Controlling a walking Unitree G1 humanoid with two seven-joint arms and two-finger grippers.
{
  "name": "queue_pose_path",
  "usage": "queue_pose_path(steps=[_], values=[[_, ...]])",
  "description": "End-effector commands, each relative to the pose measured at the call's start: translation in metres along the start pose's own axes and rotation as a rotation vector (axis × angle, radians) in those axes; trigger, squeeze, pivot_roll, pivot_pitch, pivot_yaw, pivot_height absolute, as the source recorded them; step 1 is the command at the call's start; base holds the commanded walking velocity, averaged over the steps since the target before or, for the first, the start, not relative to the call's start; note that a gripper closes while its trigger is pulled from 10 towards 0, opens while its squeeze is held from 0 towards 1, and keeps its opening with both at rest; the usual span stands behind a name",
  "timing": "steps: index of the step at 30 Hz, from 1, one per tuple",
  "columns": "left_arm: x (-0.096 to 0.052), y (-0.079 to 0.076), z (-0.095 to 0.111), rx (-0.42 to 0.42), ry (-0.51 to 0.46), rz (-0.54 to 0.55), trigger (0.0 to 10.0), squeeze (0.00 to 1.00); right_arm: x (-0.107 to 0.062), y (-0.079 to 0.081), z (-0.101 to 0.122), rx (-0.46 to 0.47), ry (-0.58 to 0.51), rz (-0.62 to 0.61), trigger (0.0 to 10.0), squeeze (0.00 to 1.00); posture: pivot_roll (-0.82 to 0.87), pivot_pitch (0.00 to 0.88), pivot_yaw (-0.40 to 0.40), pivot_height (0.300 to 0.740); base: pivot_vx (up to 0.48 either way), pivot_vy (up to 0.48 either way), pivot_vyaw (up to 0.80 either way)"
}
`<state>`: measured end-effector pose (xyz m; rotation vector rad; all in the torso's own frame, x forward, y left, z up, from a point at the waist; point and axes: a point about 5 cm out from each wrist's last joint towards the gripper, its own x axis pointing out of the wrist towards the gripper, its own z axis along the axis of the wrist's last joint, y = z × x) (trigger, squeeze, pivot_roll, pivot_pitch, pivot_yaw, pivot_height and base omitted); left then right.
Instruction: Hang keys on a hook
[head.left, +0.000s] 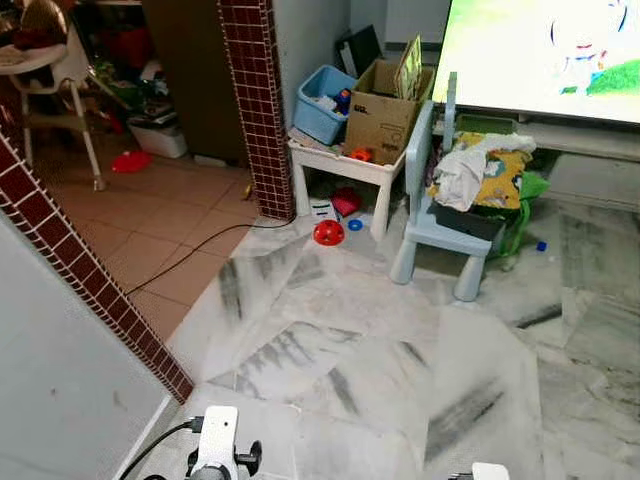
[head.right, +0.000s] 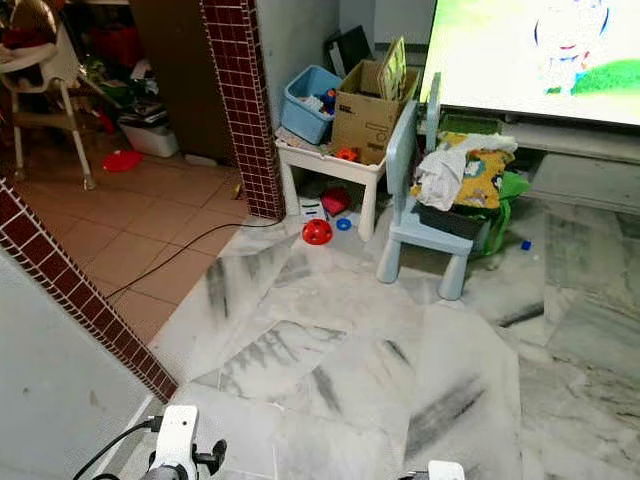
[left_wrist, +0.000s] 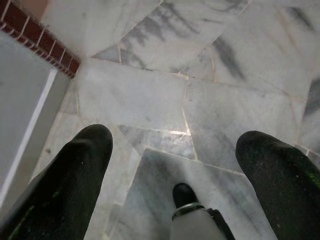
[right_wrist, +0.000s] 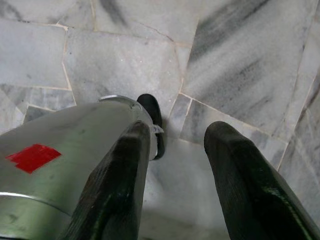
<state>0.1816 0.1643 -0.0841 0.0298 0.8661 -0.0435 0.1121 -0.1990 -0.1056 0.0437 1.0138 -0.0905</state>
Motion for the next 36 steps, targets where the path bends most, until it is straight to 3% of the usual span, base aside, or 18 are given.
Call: queue_pose_path(steps=[1,6,20,36], values=[[-0.0015,0.0052,-0.0038,0.007,0.01,0.007,10.0,0.0,0.0009,0.0017,0.0029,0.009,-0.01,0.001,10.0,0.0,-0.08,0.036,0.055,0.74,0.0,-0.48,-0.63],[-0.0014,0.0047,-0.0051,0.016,0.026,0.01,10.0,0.0,0.0009,0.0021,0.0026,0.009,-0.009,0.001,10.0,0.0,-0.08,0.032,0.058,0.74,0.0,-0.384,-0.62],[-0.0016,0.0064,-0.0064,0.009,0.038,0.023,10.0,0.0,0.0007,0.003,0.0015,0.004,-0.006,0.004,10.0,0.0,-0.08,0.018,0.062,0.74,0.0,0.0,-0.52],[-0.0015,0.0068,-0.0075,0.014,0.054,0.018,10.0,0.0,0.0005,0.0012,0.0016,0.005,-0.009,-0.012,10.0,0.0,-0.08,0.028,0.064,0.74,0.0,0.0,0.0]])
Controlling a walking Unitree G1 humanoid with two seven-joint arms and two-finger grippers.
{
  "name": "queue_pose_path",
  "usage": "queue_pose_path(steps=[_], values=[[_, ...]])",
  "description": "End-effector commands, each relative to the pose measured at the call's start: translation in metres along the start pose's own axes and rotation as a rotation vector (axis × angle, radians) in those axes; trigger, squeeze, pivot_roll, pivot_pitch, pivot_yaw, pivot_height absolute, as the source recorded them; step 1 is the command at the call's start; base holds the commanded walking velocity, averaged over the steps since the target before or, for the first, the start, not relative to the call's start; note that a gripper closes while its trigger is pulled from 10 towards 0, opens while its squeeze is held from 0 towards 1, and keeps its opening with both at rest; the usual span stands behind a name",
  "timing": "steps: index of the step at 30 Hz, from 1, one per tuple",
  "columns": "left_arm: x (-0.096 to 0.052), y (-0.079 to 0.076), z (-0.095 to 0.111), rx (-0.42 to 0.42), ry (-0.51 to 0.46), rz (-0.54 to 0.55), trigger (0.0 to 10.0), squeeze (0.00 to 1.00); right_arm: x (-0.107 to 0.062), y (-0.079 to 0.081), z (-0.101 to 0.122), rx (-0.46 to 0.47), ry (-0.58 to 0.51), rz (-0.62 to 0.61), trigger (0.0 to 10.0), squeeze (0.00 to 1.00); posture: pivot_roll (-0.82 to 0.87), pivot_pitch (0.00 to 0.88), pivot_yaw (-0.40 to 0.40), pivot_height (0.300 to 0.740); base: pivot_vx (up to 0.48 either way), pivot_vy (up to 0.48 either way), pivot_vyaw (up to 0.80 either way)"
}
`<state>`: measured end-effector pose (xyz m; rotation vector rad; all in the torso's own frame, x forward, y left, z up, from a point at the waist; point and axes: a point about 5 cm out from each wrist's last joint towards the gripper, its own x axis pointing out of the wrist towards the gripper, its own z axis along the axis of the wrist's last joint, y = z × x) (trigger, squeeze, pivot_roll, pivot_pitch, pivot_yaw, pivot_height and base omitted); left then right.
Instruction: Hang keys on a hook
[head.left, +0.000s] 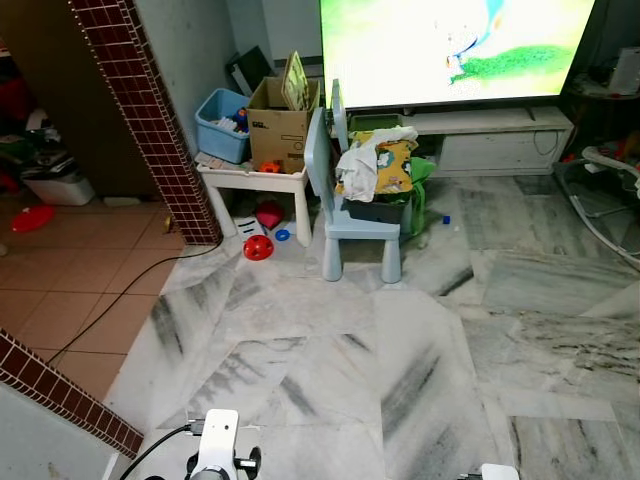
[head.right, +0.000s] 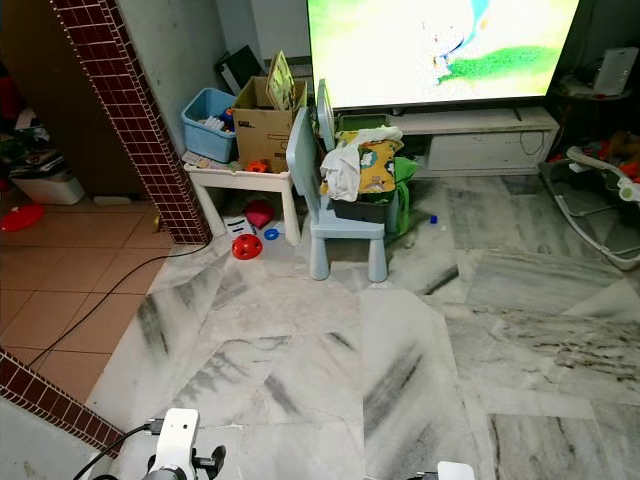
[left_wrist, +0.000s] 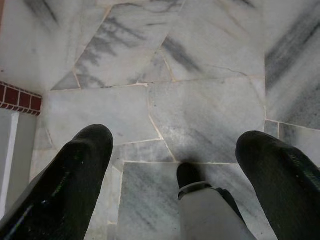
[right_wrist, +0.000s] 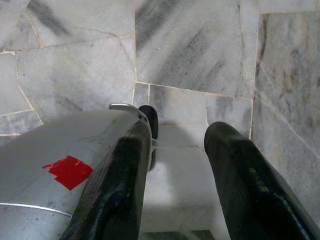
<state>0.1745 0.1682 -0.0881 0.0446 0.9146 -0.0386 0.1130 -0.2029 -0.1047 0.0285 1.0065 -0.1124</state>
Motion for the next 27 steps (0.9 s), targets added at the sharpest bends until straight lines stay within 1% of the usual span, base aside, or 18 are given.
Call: queue_pose_path(steps=[1,7,18,23,24,25,27], values=[[0.0,0.003,0.001,0.002,0.006,0.01,10.0,0.0,0.0,0.005,0.0,0.008,0.0,0.012,10.0,0.0,-0.08,0.028,0.064,0.74,0.0,0.0,0.0],[0.0,0.004,0.001,0.003,0.007,0.011,10.0,0.0,0.0,0.002,-0.004,0.007,0.041,-0.028,10.0,0.0,-0.08,0.035,0.065,0.74,0.0,0.0,0.0],[0.0,0.005,0.001,0.006,-0.003,-0.004,10.0,0.0,0.0,0.002,-0.005,0.01,0.058,-0.026,10.0,0.0,-0.08,0.045,0.072,0.74,0.0,0.0,0.0],[0.0,0.002,0.004,0.065,-0.024,-0.053,10.0,0.0,0.0,-0.002,-0.005,-0.045,0.064,-0.013,10.0,0.0,-0.08,0.045,0.076,0.74,0.0,0.0,0.0],[0.0,0.002,0.008,0.104,-0.042,-0.074,10.0,0.0,0.0,-0.006,-0.004,-0.094,0.058,-0.001,10.0,0.0,-0.08,0.045,0.078,0.74,0.0,0.0,0.0],[0.0,0.002,0.008,0.104,-0.042,-0.074,10.0,0.0,0.0,-0.006,-0.004,-0.094,0.058,-0.001,10.0,0.0,-0.08,0.045,0.078,0.74,0.0,0.0,0.0],[0.001,0.002,0.012,0.136,-0.064,-0.098,10.0,0.0,0.0,-0.011,0.001,-0.14,0.041,0.008,10.0,0.0,-0.08,0.045,0.077,0.74,0.0,0.0,0.0]])
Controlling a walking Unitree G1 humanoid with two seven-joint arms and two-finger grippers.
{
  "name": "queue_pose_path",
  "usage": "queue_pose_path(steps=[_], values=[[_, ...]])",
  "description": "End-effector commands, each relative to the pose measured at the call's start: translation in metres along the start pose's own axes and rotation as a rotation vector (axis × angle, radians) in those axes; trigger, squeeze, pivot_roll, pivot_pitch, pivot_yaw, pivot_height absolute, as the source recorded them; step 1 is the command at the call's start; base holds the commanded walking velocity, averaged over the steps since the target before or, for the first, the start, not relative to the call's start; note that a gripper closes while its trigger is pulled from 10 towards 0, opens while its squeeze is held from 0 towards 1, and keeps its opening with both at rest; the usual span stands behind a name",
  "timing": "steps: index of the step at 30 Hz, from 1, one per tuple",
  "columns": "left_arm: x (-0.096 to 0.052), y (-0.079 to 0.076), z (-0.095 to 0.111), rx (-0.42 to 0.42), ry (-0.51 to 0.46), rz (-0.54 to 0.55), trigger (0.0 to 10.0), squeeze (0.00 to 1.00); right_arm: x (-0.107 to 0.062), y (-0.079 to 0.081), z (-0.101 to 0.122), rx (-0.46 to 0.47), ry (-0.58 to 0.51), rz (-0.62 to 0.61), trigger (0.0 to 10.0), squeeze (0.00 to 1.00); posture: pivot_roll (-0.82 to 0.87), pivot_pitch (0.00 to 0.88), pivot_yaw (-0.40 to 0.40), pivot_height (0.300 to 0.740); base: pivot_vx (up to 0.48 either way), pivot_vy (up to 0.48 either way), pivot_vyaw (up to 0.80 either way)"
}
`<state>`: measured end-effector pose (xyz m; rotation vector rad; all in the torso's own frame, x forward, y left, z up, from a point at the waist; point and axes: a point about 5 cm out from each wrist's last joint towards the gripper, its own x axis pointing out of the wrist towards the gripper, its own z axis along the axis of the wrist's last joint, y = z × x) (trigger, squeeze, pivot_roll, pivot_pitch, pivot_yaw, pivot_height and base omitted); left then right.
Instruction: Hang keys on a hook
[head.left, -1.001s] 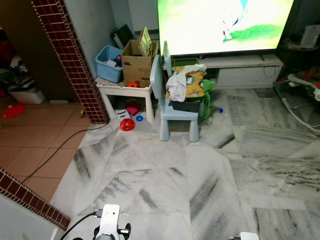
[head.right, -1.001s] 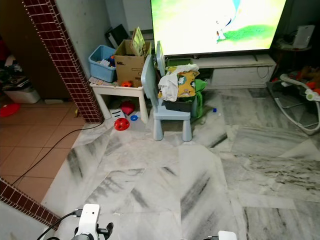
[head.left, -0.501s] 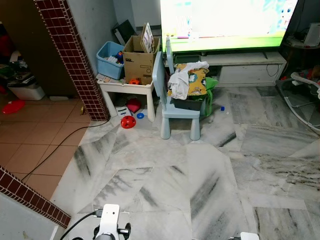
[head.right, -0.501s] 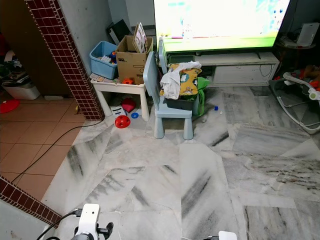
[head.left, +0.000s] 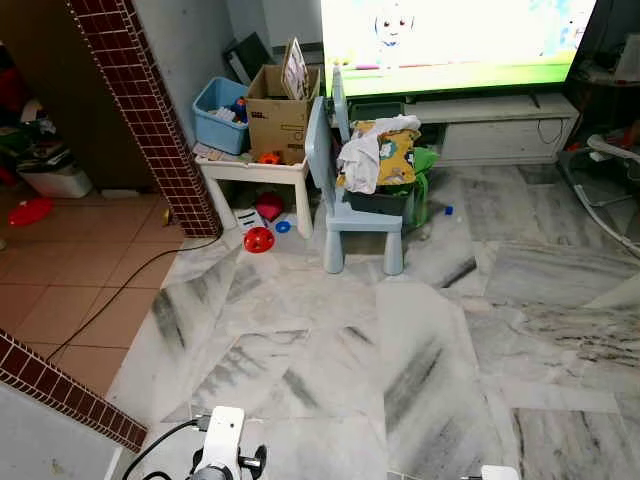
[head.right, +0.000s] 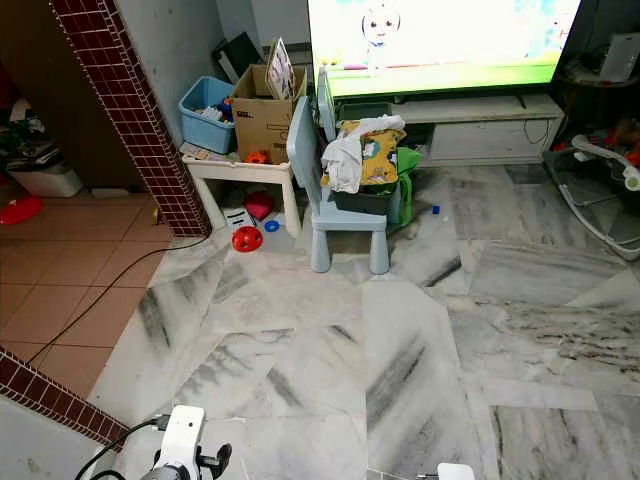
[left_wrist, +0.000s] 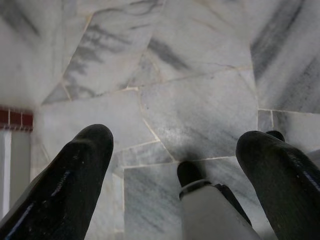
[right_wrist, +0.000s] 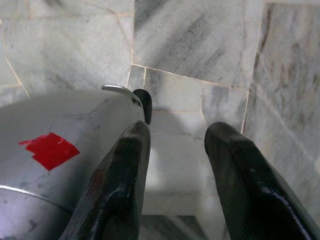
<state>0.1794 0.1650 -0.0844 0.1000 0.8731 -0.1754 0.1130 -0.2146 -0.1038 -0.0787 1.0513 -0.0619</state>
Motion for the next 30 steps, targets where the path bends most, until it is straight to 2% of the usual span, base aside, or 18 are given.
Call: queue_pose_path(steps=[1,6,15,20,22,28,30], values=[[0.0,0.008,0.008,0.031,-0.032,-0.004,10.0,0.0,0.0,-0.003,0.003,-0.045,-0.009,0.017,10.0,0.0,-0.08,0.045,0.076,0.74,0.0,0.0,0.0],[-0.001,0.015,0.007,0.046,-0.028,0.003,10.0,0.0,0.001,-0.009,0.011,-0.096,-0.038,0.028,10.0,0.0,-0.09,0.045,0.071,0.74,0.0,0.0,0.0],[-0.005,0.027,0.004,0.027,-0.029,0.032,10.0,0.0,0.003,-0.019,0.031,-0.109,-0.102,0.026,10.0,0.0,-0.09,0.028,0.056,0.74,0.0,0.0,0.0],[-0.006,0.03,0.0,-0.013,-0.019,0.049,10.0,0.0,0.003,-0.024,0.038,-0.089,-0.123,0.002,10.0,0.0,-0.1,0.017,0.053,0.74,0.0,0.0,0.0],[-0.006,0.029,-0.001,-0.037,-0.02,0.047,10.0,0.0,0.003,-0.028,0.041,-0.056,-0.14,-0.018,10.0,0.0,-0.1,0.014,0.056,0.74,0.0,0.0,0.0],[-0.007,0.029,-0.002,-0.046,-0.021,0.044,10.0,0.0,0.002,-0.036,0.05,0.017,-0.186,-0.058,10.0,0.0,-0.11,0.01,0.061,0.74,0.0,0.0,0.0],[-0.007,0.029,-0.003,-0.042,-0.016,0.041,10.0,0.0,0.002,-0.036,0.052,0.006,-0.201,-0.055,10.0,0.0,-0.11,0.01,0.061,0.74,0.0,0.0,0.0]])
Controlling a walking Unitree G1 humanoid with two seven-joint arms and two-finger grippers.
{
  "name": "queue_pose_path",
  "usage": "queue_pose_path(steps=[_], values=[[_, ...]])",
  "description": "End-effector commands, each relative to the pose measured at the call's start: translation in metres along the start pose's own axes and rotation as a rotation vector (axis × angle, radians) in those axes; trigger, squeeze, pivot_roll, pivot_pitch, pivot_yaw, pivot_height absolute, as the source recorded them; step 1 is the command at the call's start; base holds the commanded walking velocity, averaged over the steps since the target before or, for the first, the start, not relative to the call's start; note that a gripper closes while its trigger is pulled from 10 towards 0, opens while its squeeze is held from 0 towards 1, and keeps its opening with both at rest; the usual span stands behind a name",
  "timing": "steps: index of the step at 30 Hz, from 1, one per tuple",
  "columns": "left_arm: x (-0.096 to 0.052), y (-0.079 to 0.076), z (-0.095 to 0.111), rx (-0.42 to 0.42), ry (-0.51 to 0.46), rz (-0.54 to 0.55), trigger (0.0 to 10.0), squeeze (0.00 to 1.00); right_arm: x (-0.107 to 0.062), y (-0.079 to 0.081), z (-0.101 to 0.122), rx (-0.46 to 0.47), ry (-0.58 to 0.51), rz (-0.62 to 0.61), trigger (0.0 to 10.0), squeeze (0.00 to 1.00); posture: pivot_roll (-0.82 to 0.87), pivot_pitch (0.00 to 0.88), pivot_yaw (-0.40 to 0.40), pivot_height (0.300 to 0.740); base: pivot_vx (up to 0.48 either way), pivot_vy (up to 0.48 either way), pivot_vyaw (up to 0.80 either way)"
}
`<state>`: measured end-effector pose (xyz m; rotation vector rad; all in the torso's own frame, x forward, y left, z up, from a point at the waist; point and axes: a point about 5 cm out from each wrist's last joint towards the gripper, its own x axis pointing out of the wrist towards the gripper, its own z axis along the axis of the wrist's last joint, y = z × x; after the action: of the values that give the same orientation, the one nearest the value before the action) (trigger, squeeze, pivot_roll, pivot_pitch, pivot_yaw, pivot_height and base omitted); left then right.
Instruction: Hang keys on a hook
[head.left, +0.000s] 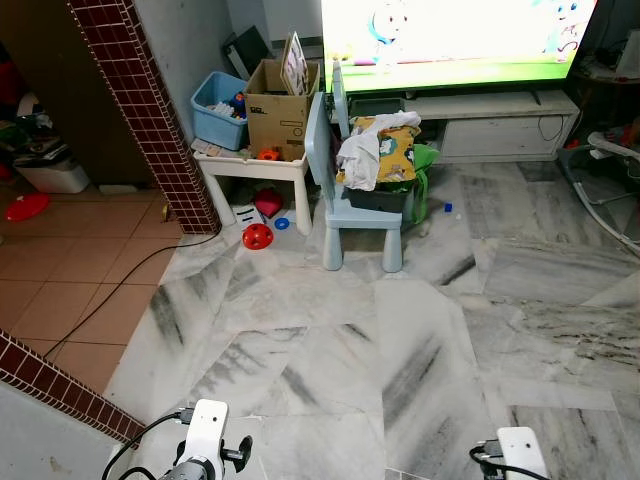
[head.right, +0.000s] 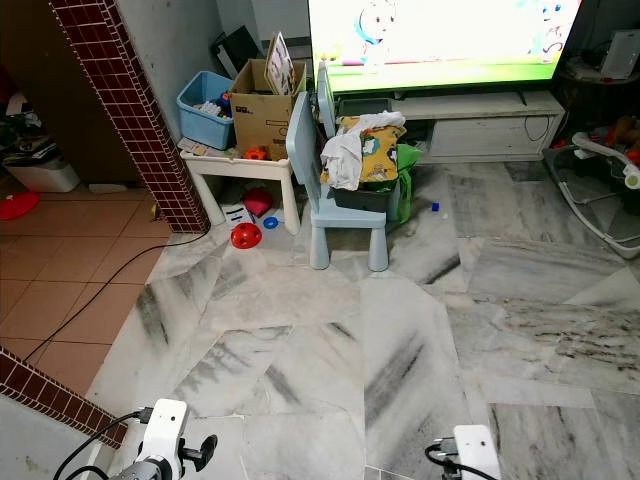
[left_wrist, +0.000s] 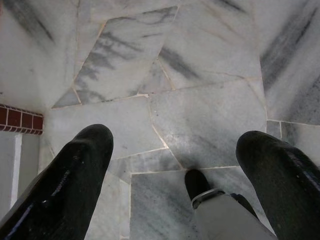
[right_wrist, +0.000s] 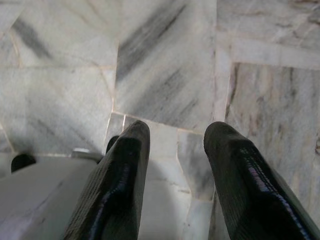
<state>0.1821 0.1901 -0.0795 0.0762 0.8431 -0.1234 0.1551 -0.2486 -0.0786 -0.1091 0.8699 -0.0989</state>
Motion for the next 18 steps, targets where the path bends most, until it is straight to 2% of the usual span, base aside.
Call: queue_pose_path(steps=[1,12,18], values=[[-0.002,0.004,-0.004,-0.001,0.013,0.0,10.0,0.0,0.001,-0.001,0.005,0.008,-0.026,-0.003,10.0,0.0,-0.11,0.007,0.06,0.74,0.0,0.0,0.0],[-0.002,0.004,-0.004,-0.001,0.012,-0.017,10.0,0.0,0.002,-0.006,0.014,-0.002,-0.062,0.005,10.0,0.0,-0.11,0.006,0.059,0.74,0.0,0.0,0.0],[-0.005,0.006,-0.012,-0.003,0.041,-0.006,10.0,0.0,0.003,-0.009,0.019,0.007,-0.076,0.005,10.0,0.0,-0.11,0.008,0.052,0.74,0.0,0.0,0.0]])
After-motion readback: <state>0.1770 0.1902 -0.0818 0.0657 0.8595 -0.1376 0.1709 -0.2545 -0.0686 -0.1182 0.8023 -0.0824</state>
